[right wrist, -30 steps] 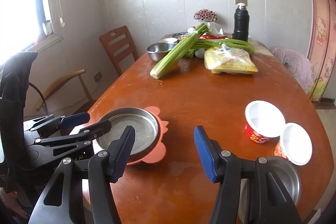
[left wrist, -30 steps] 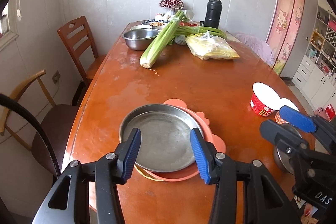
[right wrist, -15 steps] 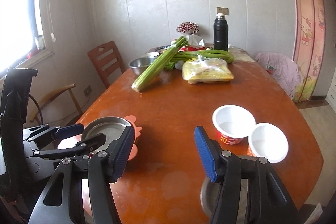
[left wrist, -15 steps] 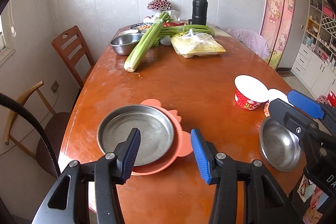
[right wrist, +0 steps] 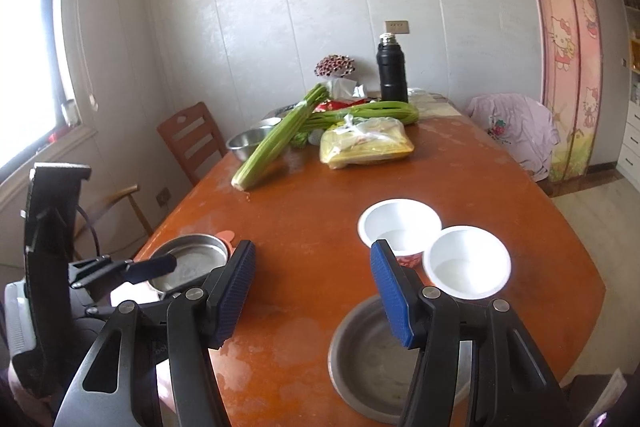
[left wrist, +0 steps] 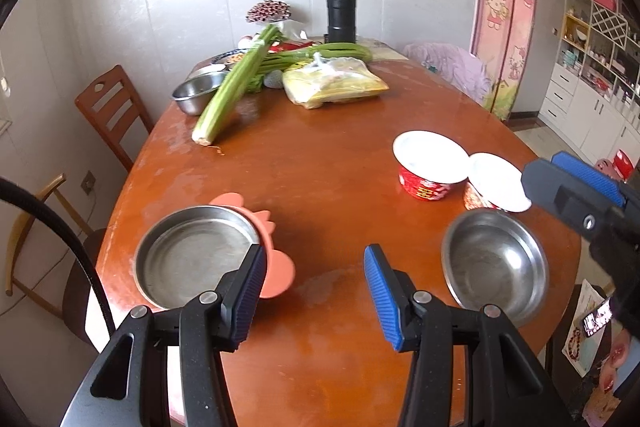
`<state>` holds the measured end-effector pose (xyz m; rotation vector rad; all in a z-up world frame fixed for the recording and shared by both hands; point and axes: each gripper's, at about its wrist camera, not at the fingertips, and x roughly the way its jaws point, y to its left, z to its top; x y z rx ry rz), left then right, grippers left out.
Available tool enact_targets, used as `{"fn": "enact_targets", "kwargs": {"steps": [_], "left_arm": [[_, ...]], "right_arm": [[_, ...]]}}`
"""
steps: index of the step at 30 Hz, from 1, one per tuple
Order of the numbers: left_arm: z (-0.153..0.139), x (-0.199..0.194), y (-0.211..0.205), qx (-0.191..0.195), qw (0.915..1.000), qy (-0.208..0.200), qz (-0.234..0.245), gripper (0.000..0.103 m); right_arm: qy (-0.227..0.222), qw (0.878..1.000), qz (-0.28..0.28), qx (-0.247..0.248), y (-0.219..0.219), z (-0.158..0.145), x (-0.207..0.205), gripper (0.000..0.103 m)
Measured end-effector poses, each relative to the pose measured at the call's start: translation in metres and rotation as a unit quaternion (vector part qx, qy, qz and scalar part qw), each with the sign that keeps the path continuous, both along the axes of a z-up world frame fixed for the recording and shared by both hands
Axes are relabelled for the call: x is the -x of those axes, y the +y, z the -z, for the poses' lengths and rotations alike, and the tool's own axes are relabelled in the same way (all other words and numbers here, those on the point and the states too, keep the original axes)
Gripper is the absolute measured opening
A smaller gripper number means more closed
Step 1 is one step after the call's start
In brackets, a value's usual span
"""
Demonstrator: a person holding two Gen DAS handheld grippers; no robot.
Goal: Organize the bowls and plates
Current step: 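Move the left gripper to the stainless steel bowl rim and grasp it, then lift the steel bowl with the left gripper, set it down, release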
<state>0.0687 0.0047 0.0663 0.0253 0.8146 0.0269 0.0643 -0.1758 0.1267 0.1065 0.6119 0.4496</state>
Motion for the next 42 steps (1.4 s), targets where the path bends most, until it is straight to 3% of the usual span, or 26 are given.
{"fn": "enact_targets", "kwargs": {"steps": [5,21,37,42], "left_arm": [[0.006,-0.004,-0.016,0.007,0.9997,0.011,0.020,0.051],[0.042,-0.027,-0.064,0.005,0.9955,0.062,0.072,0.051],[0.072,-0.042,-0.089,0.003,0.9898,0.101,0.100,0.051],[0.078,-0.048,-0.093,0.008,0.9888,0.106,0.104,0.051]], "right_arm": [[0.004,1.000,0.007,-0.006,-0.017,0.003,0.001,0.068],[0.052,0.997,0.054,0.012,-0.061,0.040,-0.011,0.069],[0.131,0.988,0.076,0.010,-0.095,0.085,-0.030,0.069],[0.167,0.983,0.066,0.041,-0.091,0.106,-0.039,0.071]]}}
